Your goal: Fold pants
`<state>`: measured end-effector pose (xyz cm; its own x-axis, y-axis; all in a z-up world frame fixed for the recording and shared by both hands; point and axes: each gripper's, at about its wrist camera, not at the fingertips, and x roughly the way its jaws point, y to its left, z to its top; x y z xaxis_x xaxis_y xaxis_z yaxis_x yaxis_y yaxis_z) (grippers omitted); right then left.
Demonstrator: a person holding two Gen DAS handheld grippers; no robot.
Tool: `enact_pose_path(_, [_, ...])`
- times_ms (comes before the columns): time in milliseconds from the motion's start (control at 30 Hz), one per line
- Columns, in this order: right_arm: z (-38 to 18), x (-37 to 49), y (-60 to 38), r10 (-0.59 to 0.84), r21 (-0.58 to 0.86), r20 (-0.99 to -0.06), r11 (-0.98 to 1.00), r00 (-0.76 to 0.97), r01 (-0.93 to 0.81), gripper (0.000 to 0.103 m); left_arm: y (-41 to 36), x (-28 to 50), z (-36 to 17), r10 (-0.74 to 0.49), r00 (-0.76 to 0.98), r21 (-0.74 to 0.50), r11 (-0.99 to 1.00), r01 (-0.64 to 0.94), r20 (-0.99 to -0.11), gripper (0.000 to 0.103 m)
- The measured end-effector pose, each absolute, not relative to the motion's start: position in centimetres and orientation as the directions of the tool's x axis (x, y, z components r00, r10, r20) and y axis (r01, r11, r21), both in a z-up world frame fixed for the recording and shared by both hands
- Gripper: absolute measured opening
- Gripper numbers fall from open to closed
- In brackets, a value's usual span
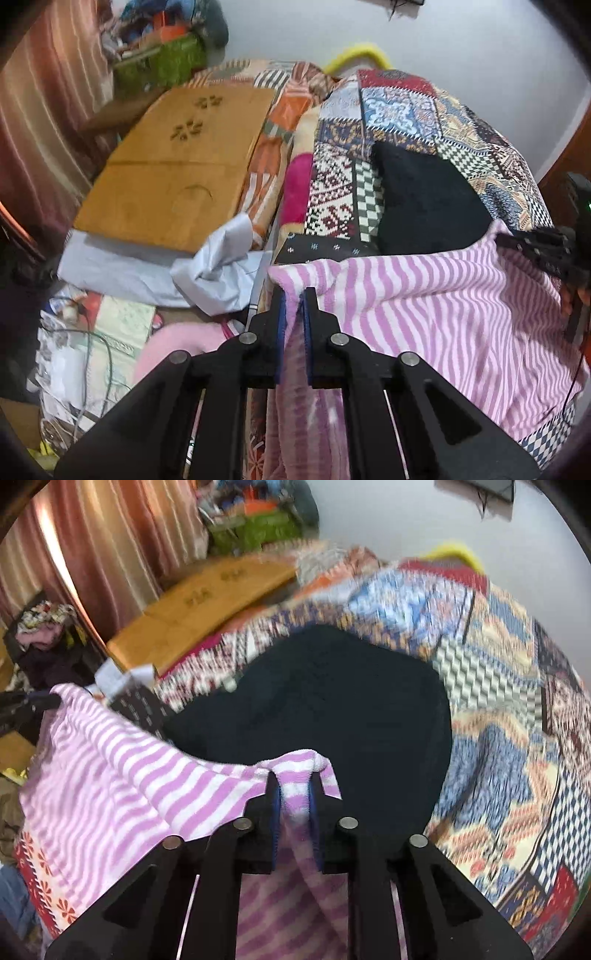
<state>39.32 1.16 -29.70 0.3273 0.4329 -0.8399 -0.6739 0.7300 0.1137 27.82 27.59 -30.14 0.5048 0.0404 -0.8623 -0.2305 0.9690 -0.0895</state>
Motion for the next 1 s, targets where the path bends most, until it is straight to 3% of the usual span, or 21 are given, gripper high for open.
enact_pose_path(33, [-29.6,38.9,0.7,0.443,0.123,-0.836,0.726,0.323,-0.677,0.024,27.6,27.7,-30.1,0.043,0.506,-0.090,0.968,-0.234,-0.861,0.014])
enact_pose_path(100, [-28.8,37.6,-0.4,0.453,0.122,-0.825,0.725,0.337,-0.678,0.035,27.7,26.3,-29.5,0.036,0.530,-0.105,0.967,-0.234,-0.847,0.039])
enact_pose_path(167, [-27.7,36.1,-1.5,0.464,0.115,-0.814,0.718,0.350,-0.686,0.041,27.4,24.8,-28.7,0.046,0.554,-0.101,0.968,-0.231,-0.831,0.055])
enact_pose_path(333, [-24.8,32.0,-6.0,0.472,0.101,-0.777,0.747,0.417,-0.657,0.045,26.7,19.7,-27.5,0.032,0.576,-0.125,0.965,-0.230,-0.817,0.065])
enact_pose_path(433, [-23.6,29.3,-9.5,0.463,0.100,-0.751,0.785,0.471,-0.611,0.048,26.2,17.4,-28.7,0.010,0.545,-0.154,0.955,-0.254,-0.839,0.066])
enact_pose_path(600, [-23.5,24.5,-15.6,0.363,0.041,-0.747,0.861,0.557,-0.506,0.051,25.0,15.0,-31.3,-0.038,0.522,-0.231,0.923,-0.309,-0.852,0.074])
enact_pose_path(867, [-24.9,18.8,-24.9,0.211,0.038,-0.771,0.957,0.600,-0.288,0.053,24.3,17.2,-33.6,0.005,0.503,-0.226,0.889,-0.397,-0.864,0.074])
enact_pose_path(1000, [-25.4,16.7,-29.7,0.132,0.044,-0.778,0.987,0.614,-0.156,0.053,23.9,17.6,-34.1,0.101,0.492,-0.131,0.900,-0.415,-0.864,0.044])
